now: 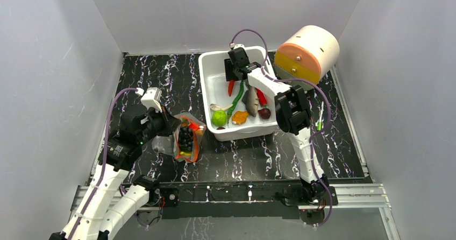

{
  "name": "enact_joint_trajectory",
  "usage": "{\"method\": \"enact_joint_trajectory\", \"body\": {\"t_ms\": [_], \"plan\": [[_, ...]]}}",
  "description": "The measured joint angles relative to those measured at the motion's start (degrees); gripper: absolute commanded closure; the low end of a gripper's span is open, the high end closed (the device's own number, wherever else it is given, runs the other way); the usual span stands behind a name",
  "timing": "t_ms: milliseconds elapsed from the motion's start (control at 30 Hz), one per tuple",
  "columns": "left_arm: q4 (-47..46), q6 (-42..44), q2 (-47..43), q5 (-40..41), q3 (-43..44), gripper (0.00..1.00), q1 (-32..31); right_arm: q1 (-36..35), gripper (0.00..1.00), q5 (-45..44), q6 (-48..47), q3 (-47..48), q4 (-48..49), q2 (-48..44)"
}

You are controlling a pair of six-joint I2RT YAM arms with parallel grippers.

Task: Place the food in the zip-top bag and seal the zipper
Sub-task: Pick up the fake vegetable from the bin.

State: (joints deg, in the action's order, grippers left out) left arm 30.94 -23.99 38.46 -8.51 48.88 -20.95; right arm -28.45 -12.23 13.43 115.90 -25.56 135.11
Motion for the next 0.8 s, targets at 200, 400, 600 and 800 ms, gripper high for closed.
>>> {"method": "enact_joint_trajectory", "body": {"t_ms": [200,400,600,800], "plan": [[-0.6,0.2,0.1,-0.1,0.0,1.00,0.0,0.0,0.45,-0.3,0.2,-0.6,1.5,0.0],[-0.7,0.4,0.7,-0.5,0.0,1.00,0.0,0.0,0.44,-0.3,0.1,-0.6,3.5,0.1],[-0.7,0.3,0.4,-0.5,0.0,1.00,0.0,-0.1,0.44,-3.7,0.2,1.2,4.5,3.0],[-0.6,0.3,0.5,-0.5,0.0,1.00,0.0,-0.1,0.57,-5.8,0.0,1.3,5.1,6.0]]}}
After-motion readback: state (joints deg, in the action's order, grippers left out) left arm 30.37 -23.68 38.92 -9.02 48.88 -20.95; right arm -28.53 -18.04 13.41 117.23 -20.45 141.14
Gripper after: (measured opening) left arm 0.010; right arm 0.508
